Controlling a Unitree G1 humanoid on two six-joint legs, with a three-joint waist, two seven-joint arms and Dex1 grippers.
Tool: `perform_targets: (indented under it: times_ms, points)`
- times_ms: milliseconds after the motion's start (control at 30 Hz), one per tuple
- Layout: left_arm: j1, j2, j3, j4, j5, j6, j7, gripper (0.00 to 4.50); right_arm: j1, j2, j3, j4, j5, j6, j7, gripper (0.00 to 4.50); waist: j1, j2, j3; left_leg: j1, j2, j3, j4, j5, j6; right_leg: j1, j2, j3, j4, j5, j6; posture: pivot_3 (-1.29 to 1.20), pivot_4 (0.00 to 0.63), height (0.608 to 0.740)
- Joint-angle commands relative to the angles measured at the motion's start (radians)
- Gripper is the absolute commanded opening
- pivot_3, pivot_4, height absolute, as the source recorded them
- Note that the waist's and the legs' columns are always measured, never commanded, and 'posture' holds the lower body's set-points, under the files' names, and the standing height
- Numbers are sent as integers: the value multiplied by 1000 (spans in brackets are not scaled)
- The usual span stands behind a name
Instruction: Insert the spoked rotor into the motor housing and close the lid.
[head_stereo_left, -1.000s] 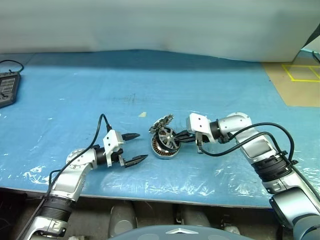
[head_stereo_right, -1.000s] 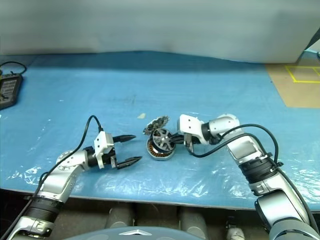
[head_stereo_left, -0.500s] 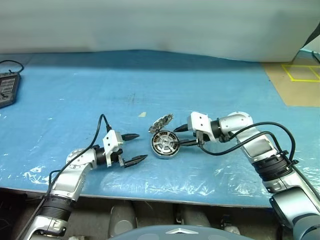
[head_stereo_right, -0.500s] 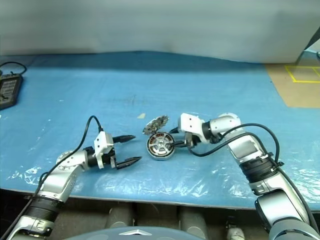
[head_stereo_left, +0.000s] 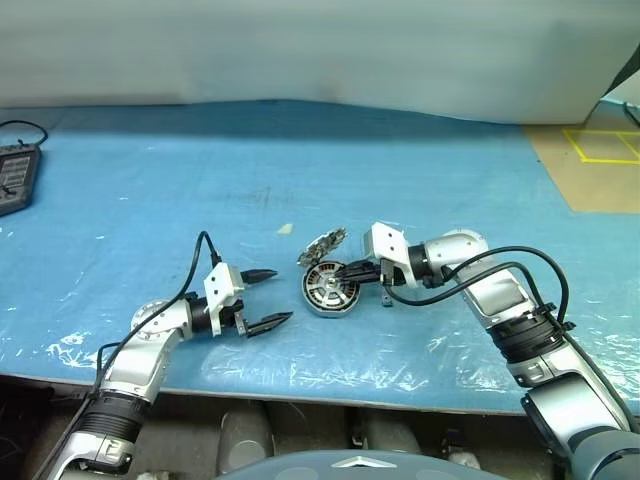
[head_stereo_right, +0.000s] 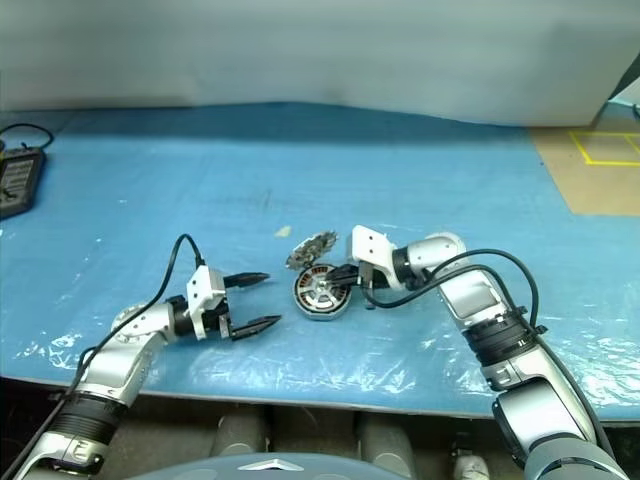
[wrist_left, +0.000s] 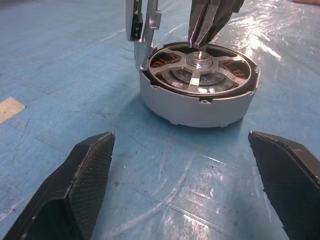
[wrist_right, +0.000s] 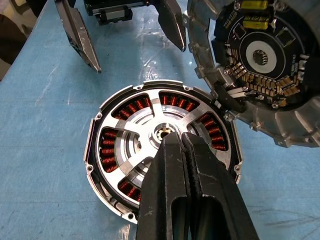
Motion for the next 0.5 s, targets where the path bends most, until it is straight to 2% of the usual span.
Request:
perform_targets:
  times_ms: [33, 333, 433, 500]
  points:
    - [8, 3, 12, -12, -2, -21, 0, 4500, 3, 14, 17, 7, -11, -18, -2, 29, 0, 0, 0, 0, 0, 0, 0, 0, 0, 0, 0, 0, 0, 0, 0, 0, 150, 740]
    - [-1, 2, 6, -49, -6, 7, 17, 4500, 85, 36, 86, 128, -90, -62, -44, 29, -3, -1, -2, 4, 0, 0, 0, 0, 0, 3, 0, 0, 1, 0, 0, 0, 150, 740]
    - [-4, 8, 10, -54, -10, 16, 16, 4500, 94, 30, 100, 151, -129, -90, -74, 29, -4, -2, -2, 10, 0, 0, -1, 0, 0, 9, 0, 0, 0, 0, 0, 0, 150, 740]
    - [-4, 11, 13, -53, -10, 18, 13, 4500, 92, 22, 114, 175, -166, -126, -96, 29, -5, -3, -3, 20, 0, 0, -3, -2, 3, 18, 0, 1, -2, -1, 0, 0, 150, 740]
